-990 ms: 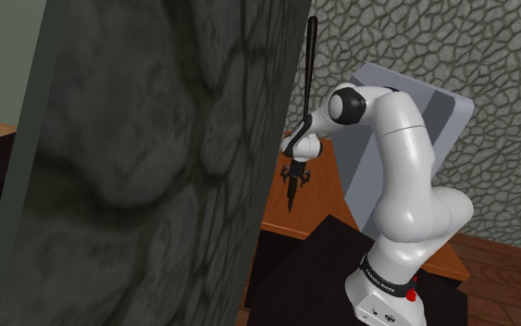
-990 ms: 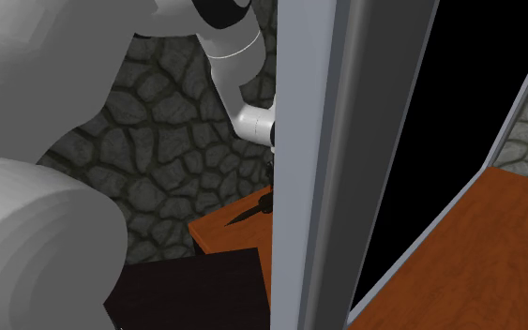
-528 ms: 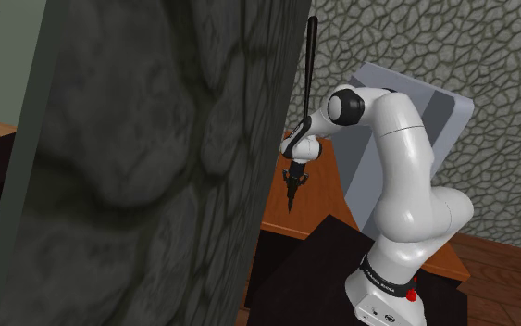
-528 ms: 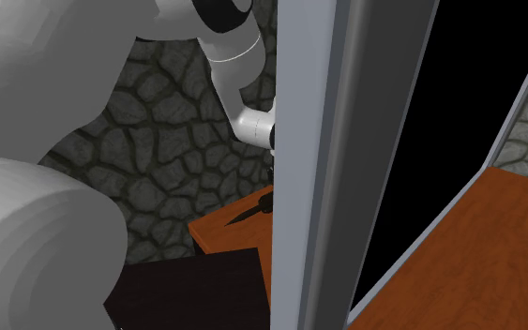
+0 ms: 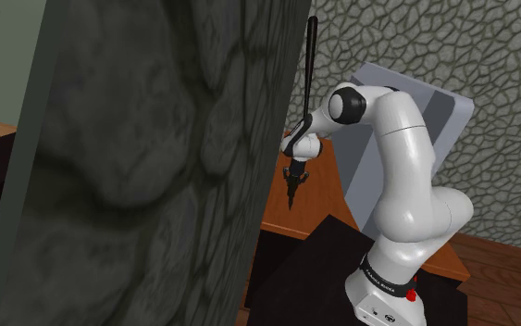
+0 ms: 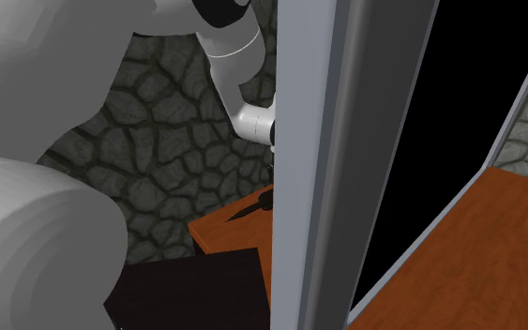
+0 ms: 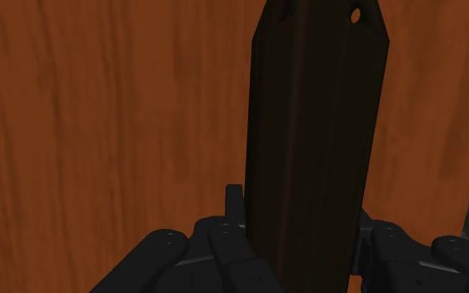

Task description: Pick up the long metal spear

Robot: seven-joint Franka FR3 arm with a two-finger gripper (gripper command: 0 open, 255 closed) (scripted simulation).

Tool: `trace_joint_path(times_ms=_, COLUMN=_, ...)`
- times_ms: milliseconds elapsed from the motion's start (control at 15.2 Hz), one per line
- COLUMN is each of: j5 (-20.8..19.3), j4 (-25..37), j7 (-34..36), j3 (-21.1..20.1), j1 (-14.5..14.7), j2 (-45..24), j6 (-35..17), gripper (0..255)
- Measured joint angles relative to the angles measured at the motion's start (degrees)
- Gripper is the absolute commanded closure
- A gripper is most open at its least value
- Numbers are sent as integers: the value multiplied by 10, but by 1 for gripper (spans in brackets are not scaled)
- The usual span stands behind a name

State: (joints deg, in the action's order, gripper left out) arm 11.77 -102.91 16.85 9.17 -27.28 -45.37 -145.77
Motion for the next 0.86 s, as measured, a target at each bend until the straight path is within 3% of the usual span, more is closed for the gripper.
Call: trace_joint_path(times_ms=858, j5=-15, j4=-26, j7=10, j3=16, j1=12, j2=81, j6=55, gripper=255)
